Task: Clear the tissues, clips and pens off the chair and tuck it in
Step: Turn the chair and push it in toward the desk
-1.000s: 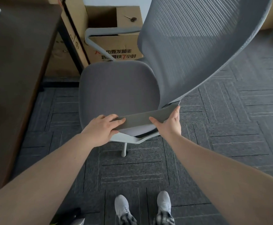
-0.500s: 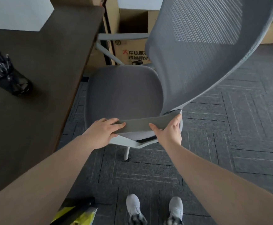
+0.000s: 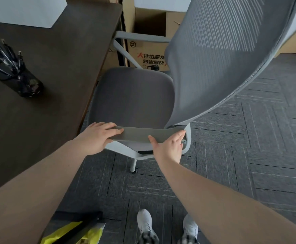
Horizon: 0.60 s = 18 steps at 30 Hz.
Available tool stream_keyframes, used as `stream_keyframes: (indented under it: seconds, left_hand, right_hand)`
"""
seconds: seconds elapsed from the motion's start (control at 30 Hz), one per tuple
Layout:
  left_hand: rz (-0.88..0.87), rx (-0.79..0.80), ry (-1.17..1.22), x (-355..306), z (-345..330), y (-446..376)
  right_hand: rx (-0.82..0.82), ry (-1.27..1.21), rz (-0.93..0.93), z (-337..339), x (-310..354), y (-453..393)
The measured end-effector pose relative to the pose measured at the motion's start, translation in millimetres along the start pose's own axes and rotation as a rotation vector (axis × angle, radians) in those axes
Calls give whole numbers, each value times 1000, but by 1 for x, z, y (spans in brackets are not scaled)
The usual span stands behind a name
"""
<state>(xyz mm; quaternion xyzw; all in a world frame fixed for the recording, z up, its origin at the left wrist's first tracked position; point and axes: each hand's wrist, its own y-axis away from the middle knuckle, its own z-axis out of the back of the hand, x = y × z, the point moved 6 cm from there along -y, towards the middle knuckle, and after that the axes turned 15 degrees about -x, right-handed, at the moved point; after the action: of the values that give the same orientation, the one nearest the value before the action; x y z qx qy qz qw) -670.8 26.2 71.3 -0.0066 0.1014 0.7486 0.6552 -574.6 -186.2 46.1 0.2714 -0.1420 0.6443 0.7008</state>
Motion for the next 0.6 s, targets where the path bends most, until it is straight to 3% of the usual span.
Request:
stream_keyframes:
  seconds: [0.6]
  left_hand:
    - [112, 63, -58, 5, 8, 6]
  right_hand:
    - [121, 100, 113, 5, 2, 14]
